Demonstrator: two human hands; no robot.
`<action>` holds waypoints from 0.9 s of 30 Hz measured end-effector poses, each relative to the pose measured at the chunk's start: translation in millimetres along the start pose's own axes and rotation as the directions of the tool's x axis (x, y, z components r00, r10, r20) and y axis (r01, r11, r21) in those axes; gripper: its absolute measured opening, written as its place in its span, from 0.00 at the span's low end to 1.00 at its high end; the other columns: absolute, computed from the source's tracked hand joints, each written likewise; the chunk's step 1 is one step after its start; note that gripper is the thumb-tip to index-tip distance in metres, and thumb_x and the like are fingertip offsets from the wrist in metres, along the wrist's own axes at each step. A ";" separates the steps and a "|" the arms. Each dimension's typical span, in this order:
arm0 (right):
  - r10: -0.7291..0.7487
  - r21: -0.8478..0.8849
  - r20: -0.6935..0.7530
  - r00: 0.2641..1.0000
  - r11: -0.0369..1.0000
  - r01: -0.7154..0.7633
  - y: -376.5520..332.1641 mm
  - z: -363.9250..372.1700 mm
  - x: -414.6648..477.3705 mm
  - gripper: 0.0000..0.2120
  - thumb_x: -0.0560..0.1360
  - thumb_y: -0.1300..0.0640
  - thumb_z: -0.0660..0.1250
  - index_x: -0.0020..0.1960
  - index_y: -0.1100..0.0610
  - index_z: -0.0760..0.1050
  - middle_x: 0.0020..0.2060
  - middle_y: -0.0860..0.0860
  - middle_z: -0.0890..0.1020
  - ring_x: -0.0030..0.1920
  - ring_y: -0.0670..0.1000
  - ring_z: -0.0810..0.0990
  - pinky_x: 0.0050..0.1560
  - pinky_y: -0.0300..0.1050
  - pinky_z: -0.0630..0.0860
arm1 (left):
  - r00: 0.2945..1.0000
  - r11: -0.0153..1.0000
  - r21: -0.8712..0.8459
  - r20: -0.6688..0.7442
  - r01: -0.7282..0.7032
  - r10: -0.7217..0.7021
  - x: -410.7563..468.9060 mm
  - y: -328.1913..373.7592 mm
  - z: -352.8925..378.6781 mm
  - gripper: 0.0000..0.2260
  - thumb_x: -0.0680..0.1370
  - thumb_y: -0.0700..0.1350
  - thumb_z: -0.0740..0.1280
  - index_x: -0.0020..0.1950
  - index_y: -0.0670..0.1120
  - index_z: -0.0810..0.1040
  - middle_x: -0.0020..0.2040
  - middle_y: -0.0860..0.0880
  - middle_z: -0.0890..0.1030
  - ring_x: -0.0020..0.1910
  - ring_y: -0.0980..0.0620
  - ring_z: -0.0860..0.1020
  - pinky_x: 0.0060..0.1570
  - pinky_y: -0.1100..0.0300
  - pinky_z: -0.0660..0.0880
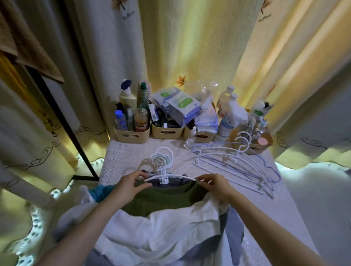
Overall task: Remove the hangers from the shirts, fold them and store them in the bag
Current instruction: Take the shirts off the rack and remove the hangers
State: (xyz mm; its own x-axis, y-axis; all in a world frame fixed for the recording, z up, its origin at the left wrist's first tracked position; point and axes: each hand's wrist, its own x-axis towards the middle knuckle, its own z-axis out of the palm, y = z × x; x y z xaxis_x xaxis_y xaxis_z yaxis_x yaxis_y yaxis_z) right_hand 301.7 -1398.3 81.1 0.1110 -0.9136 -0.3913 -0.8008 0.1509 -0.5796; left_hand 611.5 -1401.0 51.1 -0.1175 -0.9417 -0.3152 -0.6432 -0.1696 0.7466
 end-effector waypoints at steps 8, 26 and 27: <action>-0.123 0.094 -0.030 0.992 0.988 0.125 -5.9 -1.8 -8.0 0.11 0.75 0.59 0.68 0.57 0.57 0.81 0.53 0.52 0.83 0.49 0.48 0.80 0.52 0.31 0.73 | 0.995 0.968 0.234 0.061 -0.096 0.084 -17.1 -2.3 0.0 0.14 0.80 0.55 0.60 0.61 0.50 0.74 0.55 0.51 0.79 0.56 0.51 0.77 0.53 0.60 0.72; -0.359 0.039 0.059 0.931 0.933 0.357 -17.1 2.2 0.1 0.10 0.76 0.53 0.68 0.56 0.49 0.82 0.43 0.47 0.78 0.39 0.41 0.73 0.42 0.29 0.68 | 0.974 0.945 0.247 -0.015 -0.215 0.226 -12.8 65.7 30.9 0.10 0.75 0.60 0.65 0.45 0.55 0.79 0.45 0.57 0.71 0.43 0.59 0.73 0.40 0.59 0.72; -0.357 0.029 0.054 0.933 0.934 0.356 -16.5 1.5 1.9 0.10 0.76 0.55 0.68 0.56 0.51 0.82 0.43 0.49 0.80 0.39 0.42 0.74 0.42 0.29 0.68 | 0.979 0.958 0.210 -0.022 -0.194 0.203 -13.8 63.9 24.8 0.10 0.75 0.59 0.66 0.44 0.55 0.80 0.45 0.57 0.72 0.44 0.59 0.73 0.40 0.59 0.71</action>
State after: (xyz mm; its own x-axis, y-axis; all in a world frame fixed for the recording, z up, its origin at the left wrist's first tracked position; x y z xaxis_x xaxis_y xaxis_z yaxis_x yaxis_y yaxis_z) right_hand 316.0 -1402.0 88.9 0.4209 -0.8856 -0.1966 -0.6917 -0.1731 -0.7011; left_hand 553.2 -1391.7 88.7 -0.2292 -0.9626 -0.1442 -0.7522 0.0812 0.6539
